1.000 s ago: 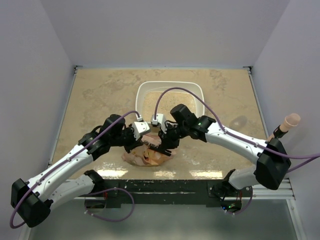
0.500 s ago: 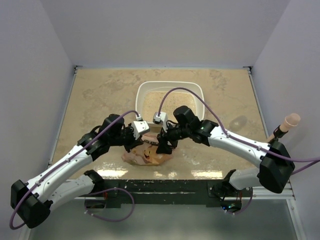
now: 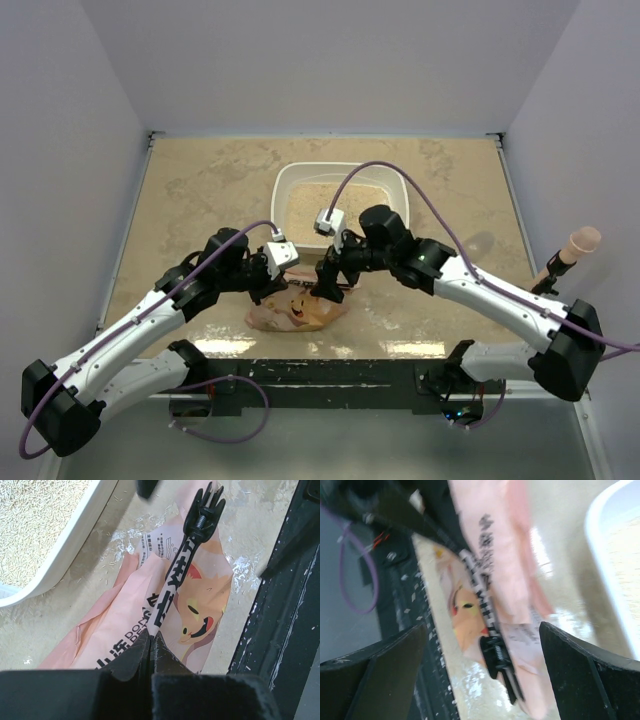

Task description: Fill the litter box with clean litter

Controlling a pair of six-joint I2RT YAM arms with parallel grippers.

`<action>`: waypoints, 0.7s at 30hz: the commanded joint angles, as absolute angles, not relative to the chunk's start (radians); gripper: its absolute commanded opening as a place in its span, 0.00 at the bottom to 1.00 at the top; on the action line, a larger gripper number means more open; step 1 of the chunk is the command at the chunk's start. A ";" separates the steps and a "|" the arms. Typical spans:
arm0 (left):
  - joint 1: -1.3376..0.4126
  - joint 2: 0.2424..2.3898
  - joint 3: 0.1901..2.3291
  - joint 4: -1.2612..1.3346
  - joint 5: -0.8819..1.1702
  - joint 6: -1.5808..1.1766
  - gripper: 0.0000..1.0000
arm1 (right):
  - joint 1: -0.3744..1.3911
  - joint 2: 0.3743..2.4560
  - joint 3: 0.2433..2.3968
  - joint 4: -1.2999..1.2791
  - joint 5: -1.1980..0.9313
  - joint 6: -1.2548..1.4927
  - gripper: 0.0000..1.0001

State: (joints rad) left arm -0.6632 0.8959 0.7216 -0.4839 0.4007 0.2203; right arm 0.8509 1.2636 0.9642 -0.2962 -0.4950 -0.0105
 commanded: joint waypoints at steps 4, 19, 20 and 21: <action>-0.660 0.864 0.755 -0.279 0.451 0.218 0.10 | 0.854 1.077 1.141 -0.347 0.054 0.121 0.98; -0.661 0.885 1.009 -0.368 0.335 0.097 1.00 | 0.854 1.071 1.322 -0.658 0.435 0.382 0.99; -0.661 0.893 1.044 -0.376 0.278 0.086 1.00 | 0.853 1.045 1.324 -0.652 0.449 0.385 0.98; -0.661 0.897 1.058 -0.382 0.244 0.071 1.00 | 0.853 1.031 1.321 -0.647 0.469 0.384 0.98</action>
